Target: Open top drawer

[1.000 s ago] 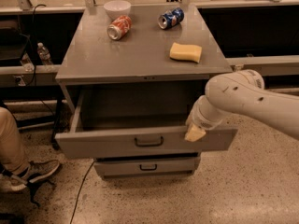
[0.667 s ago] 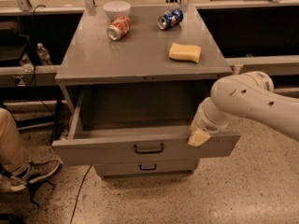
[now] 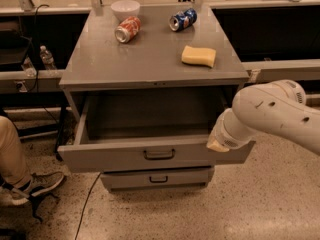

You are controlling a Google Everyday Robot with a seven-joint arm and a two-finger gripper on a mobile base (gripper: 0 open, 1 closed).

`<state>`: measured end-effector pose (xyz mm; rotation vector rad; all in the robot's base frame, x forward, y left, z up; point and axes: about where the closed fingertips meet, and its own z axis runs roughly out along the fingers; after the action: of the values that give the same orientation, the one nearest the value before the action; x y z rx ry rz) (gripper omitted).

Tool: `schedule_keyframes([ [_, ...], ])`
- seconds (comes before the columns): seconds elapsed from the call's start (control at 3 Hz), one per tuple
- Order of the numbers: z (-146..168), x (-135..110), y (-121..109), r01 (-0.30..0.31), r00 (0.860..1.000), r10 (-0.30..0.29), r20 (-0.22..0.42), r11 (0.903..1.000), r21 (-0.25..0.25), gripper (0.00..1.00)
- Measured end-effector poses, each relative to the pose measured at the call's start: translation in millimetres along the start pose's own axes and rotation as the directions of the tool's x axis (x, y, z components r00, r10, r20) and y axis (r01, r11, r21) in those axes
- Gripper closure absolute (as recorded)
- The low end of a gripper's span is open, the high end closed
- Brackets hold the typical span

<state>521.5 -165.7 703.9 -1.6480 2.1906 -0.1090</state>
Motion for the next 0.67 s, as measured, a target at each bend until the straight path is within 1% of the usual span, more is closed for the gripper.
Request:
schedule_keyframes([
  [0.33,-21,10,28,-0.063,0.998,0.063,0.012,0.998,-0.003,1.0],
  [0.67,-45,16,49,-0.108,0.994,0.108,0.028,0.9941,0.011,0.86],
])
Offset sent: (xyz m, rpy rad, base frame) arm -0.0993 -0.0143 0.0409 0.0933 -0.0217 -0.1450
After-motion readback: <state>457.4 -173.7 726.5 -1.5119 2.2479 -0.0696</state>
